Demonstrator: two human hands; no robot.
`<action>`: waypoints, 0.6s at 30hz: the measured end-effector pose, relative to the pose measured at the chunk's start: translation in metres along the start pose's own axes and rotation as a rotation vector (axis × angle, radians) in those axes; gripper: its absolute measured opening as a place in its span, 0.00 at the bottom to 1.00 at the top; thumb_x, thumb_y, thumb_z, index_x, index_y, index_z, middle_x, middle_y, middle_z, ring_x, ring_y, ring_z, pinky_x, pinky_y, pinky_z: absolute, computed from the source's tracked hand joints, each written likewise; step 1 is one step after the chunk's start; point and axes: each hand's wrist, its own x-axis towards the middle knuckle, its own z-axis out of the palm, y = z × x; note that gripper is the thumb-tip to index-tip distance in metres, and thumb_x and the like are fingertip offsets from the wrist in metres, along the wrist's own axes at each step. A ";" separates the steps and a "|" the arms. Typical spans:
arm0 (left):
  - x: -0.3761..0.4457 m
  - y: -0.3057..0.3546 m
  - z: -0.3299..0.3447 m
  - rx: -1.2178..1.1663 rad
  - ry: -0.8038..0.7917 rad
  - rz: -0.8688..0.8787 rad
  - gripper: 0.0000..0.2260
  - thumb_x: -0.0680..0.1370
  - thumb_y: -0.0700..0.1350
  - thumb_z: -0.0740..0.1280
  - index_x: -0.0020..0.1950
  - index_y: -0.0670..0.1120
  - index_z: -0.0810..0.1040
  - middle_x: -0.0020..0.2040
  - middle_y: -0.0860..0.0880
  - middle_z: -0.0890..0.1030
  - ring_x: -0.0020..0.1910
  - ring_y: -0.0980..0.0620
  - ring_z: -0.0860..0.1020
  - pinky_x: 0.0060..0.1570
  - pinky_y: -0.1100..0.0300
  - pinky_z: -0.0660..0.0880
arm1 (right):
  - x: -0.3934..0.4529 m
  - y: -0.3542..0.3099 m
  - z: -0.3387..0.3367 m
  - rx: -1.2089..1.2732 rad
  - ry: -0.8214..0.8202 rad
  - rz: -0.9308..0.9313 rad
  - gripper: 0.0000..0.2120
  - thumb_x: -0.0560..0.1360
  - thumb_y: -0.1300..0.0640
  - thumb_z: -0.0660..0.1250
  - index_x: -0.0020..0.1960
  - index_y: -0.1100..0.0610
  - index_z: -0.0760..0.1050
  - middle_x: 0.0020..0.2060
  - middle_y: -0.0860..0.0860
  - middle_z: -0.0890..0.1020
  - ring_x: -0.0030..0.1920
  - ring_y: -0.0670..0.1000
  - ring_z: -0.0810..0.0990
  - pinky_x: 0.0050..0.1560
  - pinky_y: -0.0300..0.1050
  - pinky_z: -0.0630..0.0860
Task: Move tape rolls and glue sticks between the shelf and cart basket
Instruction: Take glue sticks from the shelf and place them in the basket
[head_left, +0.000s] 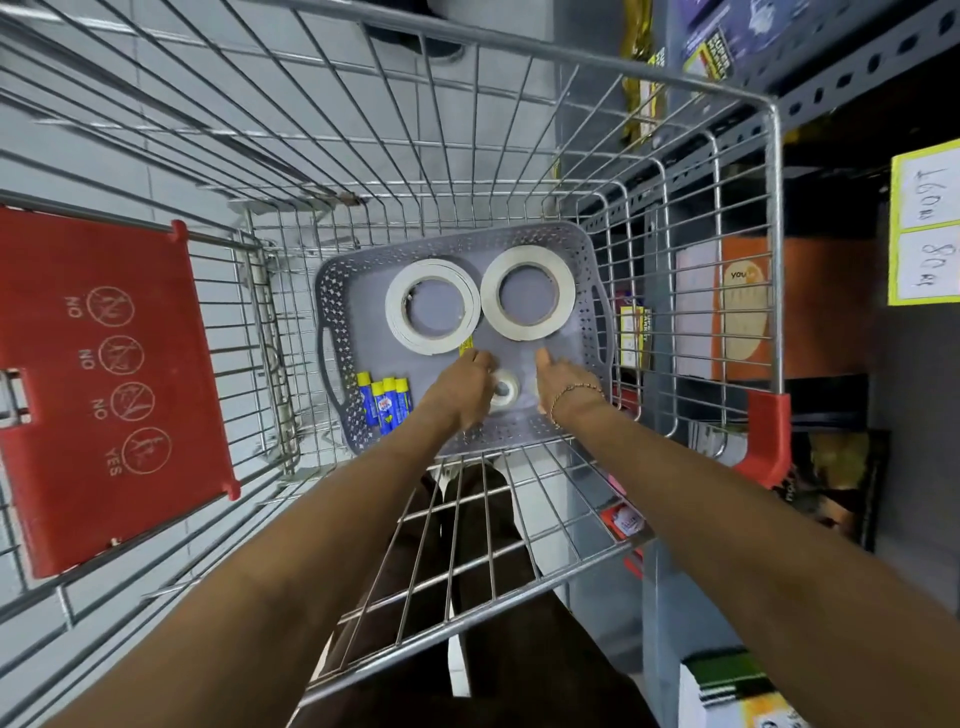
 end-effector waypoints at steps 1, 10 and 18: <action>-0.002 0.000 -0.003 -0.003 0.014 -0.015 0.13 0.78 0.39 0.58 0.63 0.39 0.69 0.62 0.38 0.72 0.59 0.38 0.73 0.56 0.48 0.71 | -0.001 0.000 -0.002 0.008 -0.023 0.004 0.23 0.77 0.65 0.61 0.70 0.62 0.57 0.62 0.64 0.76 0.61 0.63 0.76 0.59 0.56 0.74; -0.007 -0.020 -0.027 0.358 0.313 -0.036 0.18 0.76 0.37 0.63 0.65 0.41 0.66 0.62 0.41 0.70 0.58 0.41 0.71 0.55 0.49 0.71 | -0.006 -0.002 -0.051 -0.027 0.352 -0.076 0.22 0.71 0.69 0.68 0.63 0.64 0.68 0.61 0.60 0.73 0.60 0.60 0.75 0.55 0.53 0.76; 0.018 -0.036 -0.024 0.581 0.288 -0.010 0.15 0.76 0.34 0.60 0.62 0.41 0.67 0.60 0.40 0.73 0.60 0.40 0.73 0.65 0.48 0.66 | 0.028 -0.016 -0.043 -0.200 0.323 -0.207 0.16 0.75 0.72 0.57 0.61 0.67 0.73 0.60 0.62 0.76 0.61 0.62 0.75 0.62 0.52 0.72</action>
